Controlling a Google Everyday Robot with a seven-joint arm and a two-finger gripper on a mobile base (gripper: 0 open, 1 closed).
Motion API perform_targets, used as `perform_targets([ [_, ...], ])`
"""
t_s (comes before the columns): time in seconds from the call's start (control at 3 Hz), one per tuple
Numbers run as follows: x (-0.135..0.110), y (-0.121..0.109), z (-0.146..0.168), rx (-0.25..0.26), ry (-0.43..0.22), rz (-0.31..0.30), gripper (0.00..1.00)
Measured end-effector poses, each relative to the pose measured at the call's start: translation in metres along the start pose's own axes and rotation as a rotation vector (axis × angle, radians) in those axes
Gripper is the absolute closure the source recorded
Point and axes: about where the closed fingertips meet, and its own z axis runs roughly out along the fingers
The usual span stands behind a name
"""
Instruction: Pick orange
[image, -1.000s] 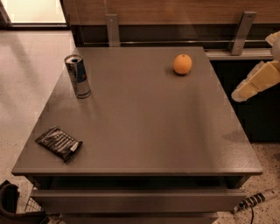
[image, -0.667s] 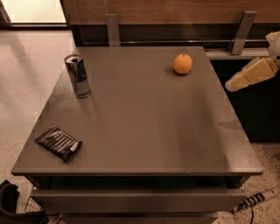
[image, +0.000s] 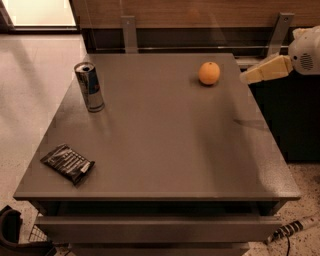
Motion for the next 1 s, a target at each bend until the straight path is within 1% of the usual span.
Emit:
perform_targets([
  [0.33,0.000,0.001,-0.001,-0.001,0.003,-0.002,0.00],
  [0.67,0.001,0.001,0.006,-0.014,0.009,0.012,0.00],
  [1.0,0.005,-0.001,0.036,-0.077,-0.001,0.047,0.00],
])
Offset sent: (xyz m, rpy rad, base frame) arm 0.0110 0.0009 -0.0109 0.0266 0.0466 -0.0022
